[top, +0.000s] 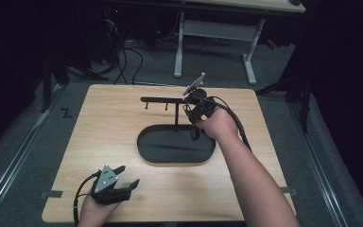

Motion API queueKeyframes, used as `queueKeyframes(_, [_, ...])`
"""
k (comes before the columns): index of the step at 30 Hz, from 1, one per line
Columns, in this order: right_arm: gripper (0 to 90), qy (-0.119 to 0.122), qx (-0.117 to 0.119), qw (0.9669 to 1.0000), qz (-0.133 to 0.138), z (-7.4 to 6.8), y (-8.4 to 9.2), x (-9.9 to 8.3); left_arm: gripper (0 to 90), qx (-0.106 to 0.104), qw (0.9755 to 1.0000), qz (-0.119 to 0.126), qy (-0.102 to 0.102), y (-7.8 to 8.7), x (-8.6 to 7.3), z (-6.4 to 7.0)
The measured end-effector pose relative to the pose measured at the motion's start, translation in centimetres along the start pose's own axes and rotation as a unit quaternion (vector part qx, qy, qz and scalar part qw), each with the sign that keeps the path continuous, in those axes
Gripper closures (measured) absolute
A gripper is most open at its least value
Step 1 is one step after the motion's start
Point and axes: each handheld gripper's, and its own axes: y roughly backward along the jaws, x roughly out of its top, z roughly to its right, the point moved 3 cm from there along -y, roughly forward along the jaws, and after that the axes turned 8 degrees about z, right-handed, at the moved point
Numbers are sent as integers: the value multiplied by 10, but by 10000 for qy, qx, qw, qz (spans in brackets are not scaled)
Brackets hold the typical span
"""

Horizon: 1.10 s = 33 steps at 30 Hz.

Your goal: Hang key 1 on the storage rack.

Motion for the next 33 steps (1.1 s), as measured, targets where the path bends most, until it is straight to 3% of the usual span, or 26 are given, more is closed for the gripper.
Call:
queueKeyframes(16, [787,-125,-8,9999,26,2,-15,1,278,2,10000,-3,6,0,0,-1])
queueKeyframes(29, [714,-121,46,9998,162,3,-5,-6,278,-32,10000,-63,-6,-1,-1,-1])
queueKeyframes(33, [687,-249,86,9995,181,1,2,-16,278,-51,9999,-98,-33,-3,-1,0])
